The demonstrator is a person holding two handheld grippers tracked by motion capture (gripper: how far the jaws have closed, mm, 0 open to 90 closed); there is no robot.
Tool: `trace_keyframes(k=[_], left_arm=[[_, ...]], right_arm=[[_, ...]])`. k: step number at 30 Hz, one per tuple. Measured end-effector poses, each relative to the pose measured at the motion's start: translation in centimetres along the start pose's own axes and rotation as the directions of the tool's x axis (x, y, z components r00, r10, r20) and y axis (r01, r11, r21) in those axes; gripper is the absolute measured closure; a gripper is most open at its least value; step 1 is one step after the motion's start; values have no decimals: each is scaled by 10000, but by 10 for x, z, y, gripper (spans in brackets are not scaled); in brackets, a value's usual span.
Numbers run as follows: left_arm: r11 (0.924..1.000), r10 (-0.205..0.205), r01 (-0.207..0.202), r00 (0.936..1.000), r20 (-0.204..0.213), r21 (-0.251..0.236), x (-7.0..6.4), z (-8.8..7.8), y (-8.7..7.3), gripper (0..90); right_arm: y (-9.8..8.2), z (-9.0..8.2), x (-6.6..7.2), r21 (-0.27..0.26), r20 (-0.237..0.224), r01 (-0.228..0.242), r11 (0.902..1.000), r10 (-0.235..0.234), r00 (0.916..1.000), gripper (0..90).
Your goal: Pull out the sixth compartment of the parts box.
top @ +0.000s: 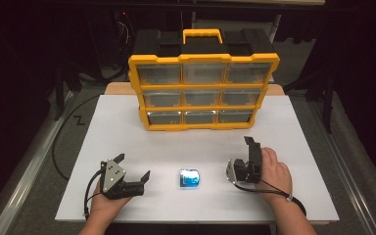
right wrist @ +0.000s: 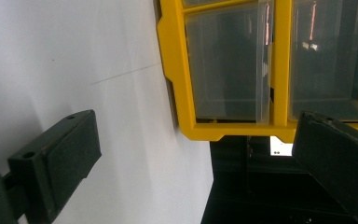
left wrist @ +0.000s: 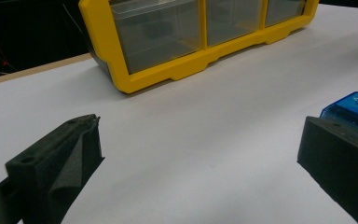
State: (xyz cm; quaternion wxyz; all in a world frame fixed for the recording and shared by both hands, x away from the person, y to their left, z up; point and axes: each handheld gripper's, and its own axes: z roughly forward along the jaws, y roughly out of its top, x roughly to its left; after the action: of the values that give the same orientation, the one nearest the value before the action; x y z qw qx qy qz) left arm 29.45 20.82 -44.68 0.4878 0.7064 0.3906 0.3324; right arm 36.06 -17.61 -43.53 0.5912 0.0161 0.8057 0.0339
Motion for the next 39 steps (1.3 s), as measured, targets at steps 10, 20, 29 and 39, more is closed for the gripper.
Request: trace_keyframes(k=[10,20,29,39], left_arm=[[9993,-361,361,9991,215,-19,2,0,0,6],[9984,-497,504,9984,274,-254,4,-3,1,4],[9980,-555,564,9980,306,-287,4,-2,0,4],[9986,-341,354,9989,314,-405,3,-2,1,4]], right_arm=[[1,-1,2,40,257,73,10000,-74,9996,172],[3,4,4,334,345,136,9994,-147,9993,280],[5,15,-1,366,442,183,9992,-199,9988,324],[8,26,-1,432,518,252,9987,-274,9983,360]])
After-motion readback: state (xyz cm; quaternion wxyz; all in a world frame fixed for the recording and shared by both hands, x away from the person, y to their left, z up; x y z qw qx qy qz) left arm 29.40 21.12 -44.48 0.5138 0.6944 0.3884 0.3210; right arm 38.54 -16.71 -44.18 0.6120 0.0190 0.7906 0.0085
